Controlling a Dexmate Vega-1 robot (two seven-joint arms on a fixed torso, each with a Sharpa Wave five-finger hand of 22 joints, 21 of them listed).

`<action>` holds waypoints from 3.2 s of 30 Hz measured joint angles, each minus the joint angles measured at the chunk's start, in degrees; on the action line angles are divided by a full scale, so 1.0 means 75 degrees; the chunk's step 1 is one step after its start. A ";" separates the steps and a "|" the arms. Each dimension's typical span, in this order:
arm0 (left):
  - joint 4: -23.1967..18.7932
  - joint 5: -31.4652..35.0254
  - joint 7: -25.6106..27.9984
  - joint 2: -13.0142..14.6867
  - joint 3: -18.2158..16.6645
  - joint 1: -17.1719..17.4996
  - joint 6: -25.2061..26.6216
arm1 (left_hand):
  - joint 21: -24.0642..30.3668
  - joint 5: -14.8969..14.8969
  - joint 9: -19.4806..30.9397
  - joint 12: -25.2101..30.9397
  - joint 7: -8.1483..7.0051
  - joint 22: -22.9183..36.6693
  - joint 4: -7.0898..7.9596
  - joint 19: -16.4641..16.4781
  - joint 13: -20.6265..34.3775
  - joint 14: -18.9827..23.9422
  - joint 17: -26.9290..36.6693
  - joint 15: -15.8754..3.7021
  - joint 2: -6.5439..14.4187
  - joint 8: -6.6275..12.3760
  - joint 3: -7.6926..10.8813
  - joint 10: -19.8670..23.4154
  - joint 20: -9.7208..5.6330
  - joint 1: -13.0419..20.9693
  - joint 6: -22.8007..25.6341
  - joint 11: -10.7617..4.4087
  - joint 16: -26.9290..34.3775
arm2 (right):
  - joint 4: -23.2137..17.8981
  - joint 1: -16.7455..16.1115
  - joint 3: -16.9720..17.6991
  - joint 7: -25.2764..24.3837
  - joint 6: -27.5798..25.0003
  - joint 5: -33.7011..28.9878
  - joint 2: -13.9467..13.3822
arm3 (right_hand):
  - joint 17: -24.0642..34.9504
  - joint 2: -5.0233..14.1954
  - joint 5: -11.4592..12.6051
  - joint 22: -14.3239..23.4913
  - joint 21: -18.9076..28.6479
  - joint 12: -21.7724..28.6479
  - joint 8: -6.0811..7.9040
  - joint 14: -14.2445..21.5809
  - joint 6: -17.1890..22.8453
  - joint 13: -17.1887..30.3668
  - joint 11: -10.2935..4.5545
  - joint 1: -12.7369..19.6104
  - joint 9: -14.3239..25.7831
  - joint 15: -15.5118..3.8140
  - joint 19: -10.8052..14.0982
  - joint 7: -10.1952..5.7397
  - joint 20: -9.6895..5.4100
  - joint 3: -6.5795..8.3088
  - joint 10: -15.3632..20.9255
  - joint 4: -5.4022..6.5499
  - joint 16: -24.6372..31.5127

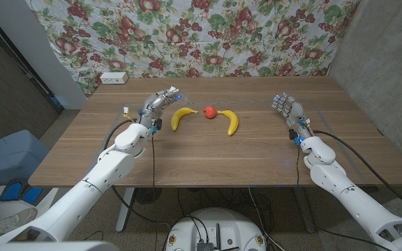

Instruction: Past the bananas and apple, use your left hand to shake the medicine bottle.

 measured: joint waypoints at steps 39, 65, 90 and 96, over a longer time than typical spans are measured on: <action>-0.0043 -0.0257 -0.1049 0.0405 0.0374 -0.0258 0.0713 | 0.0031 0.0008 0.0209 -0.0021 0.0000 0.0000 0.0010 -0.0069 0.0114 0.0001 0.0003 -0.0001 -0.0018 -0.0114 -0.0010 0.0000 0.0014 0.0018 0.0001 0.0000 0.0000 | -0.0330 -0.0232 0.0033 -0.0190 0.0045 -0.0065 -0.0074 | 0.0000 0.0000 0.0048 -0.0001 -0.0112 0.0000 0.0000 0.0000 0.0000 0.0000 0.0000 0.0000 0.0000 0.0000 -0.0002 0.0000 0.0000 0.0000 0.0000 0.0000 0.0000; -0.0060 -0.0282 -0.1336 0.0611 0.0639 -0.0371 0.0873 | 0.0031 -0.0003 0.0213 -0.0082 -0.0001 0.0000 -0.0006 -0.0068 0.0216 0.0000 0.0003 0.0000 0.0023 -0.0089 0.0007 0.0000 0.0014 -0.0023 0.0001 -0.0001 0.0000 | -0.0554 -0.0442 0.0080 -0.0287 0.0097 -0.0082 -0.0128 | 0.0000 0.0000 0.0046 -0.0001 -0.0200 0.0000 0.0000 0.0000 0.0000 0.0000 0.0000 0.0000 0.0000 0.0000 0.0052 0.0000 -0.0054 0.0000 0.0000 0.0000 0.0000; -0.0420 0.0752 0.0968 -0.0162 -0.0205 0.0526 -0.0453 | 0.0090 0.0005 0.0214 -0.0047 -0.0001 0.0000 -0.0001 -0.0068 0.0335 0.0001 0.0002 -0.0001 0.0021 -0.0119 0.0002 0.0000 0.0014 -0.0021 0.0001 -0.0001 0.0000 | -0.0605 -0.0448 0.0076 -0.0362 0.0108 -0.0137 -0.0124 | 0.0000 -0.0002 0.0045 -0.0001 -0.0288 0.0000 0.0000 0.0000 0.0000 0.0000 0.0000 0.0002 0.0000 0.0000 0.0080 0.0000 -0.0026 0.0000 0.0000 0.0000 0.0000; -0.0449 0.0982 0.1297 -0.0299 -0.0291 0.0612 -0.0593 | 0.0089 0.0003 0.0225 -0.0048 0.0014 0.0000 0.0000 -0.0068 0.0335 0.0002 0.0002 0.0000 0.0021 -0.0177 0.0001 0.0001 0.0014 -0.0021 0.0094 -0.0001 0.0000 | -0.0623 -0.0442 0.0070 -0.0378 0.0108 -0.0153 -0.0124 | 0.0000 -0.0091 0.0045 -0.0001 -0.0288 0.0000 0.0000 0.0000 0.0000 0.0000 0.0000 0.0091 0.0000 0.0000 0.0107 0.0000 0.0002 0.0000 0.0000 0.0000 0.0000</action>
